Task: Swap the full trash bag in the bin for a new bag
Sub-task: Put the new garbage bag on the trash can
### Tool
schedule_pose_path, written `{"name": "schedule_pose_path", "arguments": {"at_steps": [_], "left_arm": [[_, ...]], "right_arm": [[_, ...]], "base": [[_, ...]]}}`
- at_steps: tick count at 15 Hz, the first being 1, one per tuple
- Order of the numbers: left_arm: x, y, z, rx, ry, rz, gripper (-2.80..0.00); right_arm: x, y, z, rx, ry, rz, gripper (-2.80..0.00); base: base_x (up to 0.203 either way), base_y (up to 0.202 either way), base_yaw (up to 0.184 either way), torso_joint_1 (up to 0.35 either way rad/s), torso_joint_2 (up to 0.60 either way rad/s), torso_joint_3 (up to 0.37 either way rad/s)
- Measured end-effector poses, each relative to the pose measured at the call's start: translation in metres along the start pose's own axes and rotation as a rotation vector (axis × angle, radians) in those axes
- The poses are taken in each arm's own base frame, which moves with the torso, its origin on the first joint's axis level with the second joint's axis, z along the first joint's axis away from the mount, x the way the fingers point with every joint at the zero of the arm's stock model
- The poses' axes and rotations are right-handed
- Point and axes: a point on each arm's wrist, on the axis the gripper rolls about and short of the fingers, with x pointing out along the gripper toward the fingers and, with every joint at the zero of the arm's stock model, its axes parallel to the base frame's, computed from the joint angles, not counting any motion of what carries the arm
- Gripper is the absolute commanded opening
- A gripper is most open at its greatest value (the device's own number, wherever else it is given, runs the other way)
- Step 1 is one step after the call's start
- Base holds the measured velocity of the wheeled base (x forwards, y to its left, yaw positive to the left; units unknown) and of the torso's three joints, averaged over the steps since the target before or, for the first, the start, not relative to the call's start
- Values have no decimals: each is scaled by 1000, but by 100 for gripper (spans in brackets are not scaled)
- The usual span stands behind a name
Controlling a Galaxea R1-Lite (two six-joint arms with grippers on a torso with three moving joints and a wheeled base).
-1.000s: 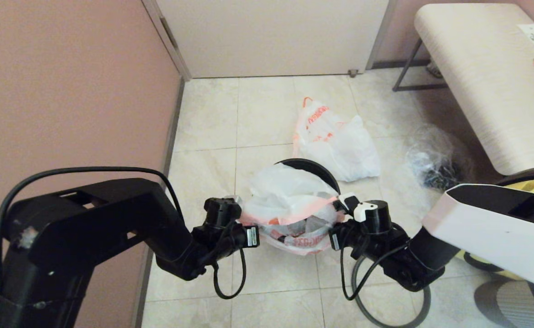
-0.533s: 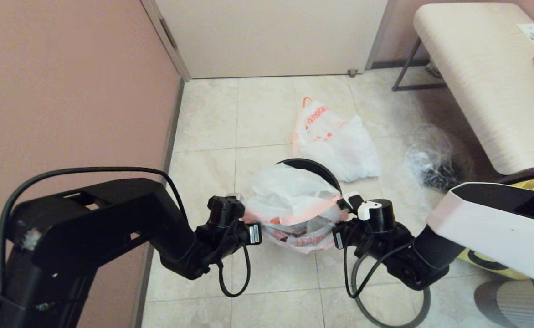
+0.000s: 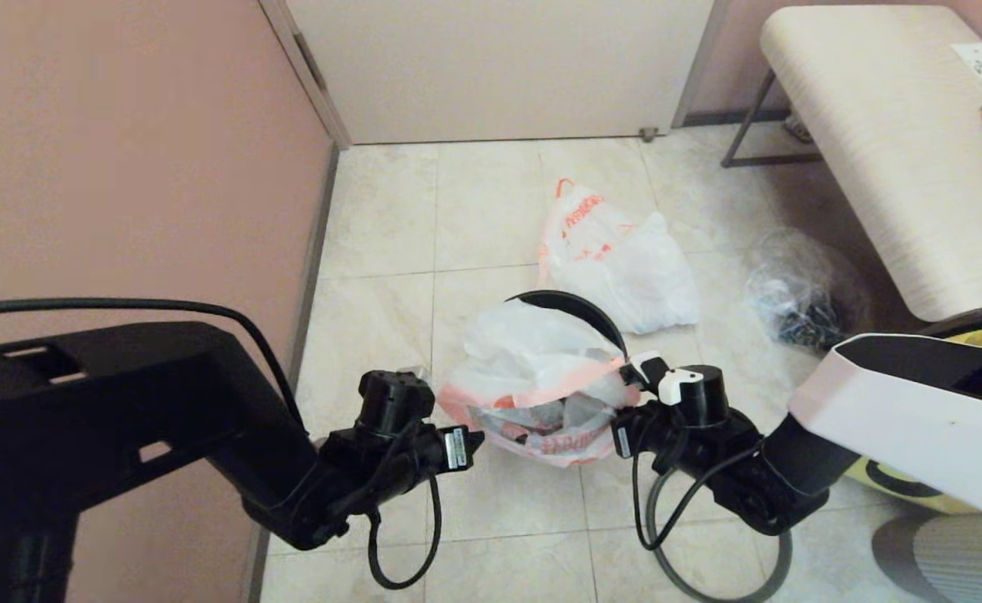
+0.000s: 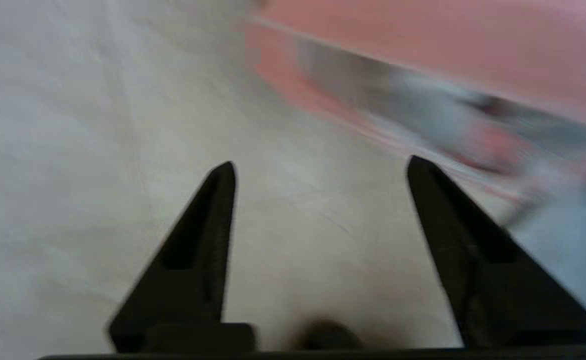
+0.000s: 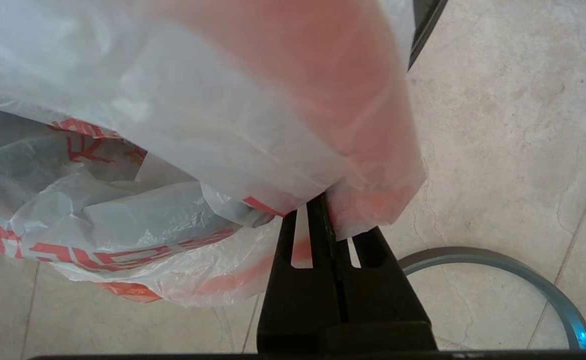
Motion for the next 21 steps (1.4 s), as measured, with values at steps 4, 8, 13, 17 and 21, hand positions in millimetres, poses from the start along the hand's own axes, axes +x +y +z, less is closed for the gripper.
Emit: {"name": "schedule_pose_path", "arguments": {"at_steps": [4, 8, 13, 17, 21], "left_arm": [[-4, -22, 11, -88, -34, -81, 0], [27, -37, 26, -98, -80, -84, 0], [55, -38, 24, -99, -78, -35, -280], [65, -36, 24, -101, -83, -27, -280], [65, -34, 25, -101, -85, -28, -280]], "right_arm": [[0, 3, 0, -3, 0, 6, -280], [0, 4, 0, -3, 0, 7, -280], [0, 3, 0, 0, -3, 6, -280], [-1, 4, 0, -1, 2, 6, -280], [-4, 10, -2, -7, 9, 20, -280]], "base": [[0, 0, 0, 0, 0, 0], [0, 0, 0, 0, 0, 0], [0, 0, 0, 0, 0, 0], [0, 0, 0, 0, 0, 0], [0, 0, 0, 0, 0, 0]]}}
